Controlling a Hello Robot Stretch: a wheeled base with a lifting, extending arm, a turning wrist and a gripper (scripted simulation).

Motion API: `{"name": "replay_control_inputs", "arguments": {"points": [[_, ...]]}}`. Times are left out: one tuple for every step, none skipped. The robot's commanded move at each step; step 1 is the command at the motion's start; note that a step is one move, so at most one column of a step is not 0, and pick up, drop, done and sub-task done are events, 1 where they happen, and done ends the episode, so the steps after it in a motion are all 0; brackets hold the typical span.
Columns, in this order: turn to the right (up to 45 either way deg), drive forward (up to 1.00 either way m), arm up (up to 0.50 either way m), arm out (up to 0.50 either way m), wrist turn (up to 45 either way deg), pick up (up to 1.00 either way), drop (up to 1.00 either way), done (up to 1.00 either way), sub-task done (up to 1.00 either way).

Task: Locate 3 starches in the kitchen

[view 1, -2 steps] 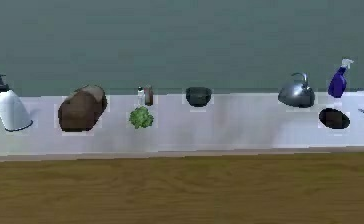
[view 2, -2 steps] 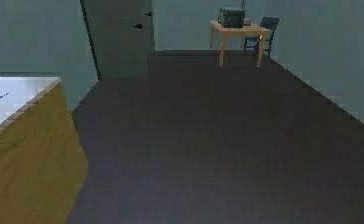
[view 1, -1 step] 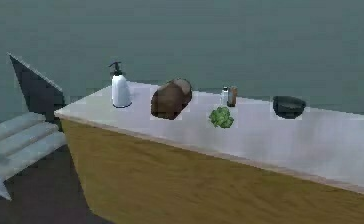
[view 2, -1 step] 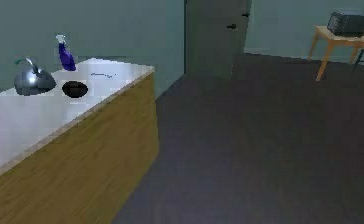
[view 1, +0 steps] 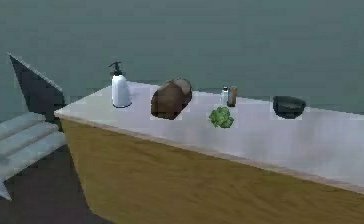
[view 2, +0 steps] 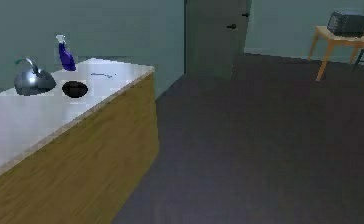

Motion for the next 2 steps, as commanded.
{"name": "replay_control_inputs", "arguments": {"points": [[45.0,0.0,0.0,0.0,0.0,0.0,0.0,0.0,0.0],[45.0,0.0,0.0,0.0,0.0,0.0,0.0,0.0,0.0]]}}
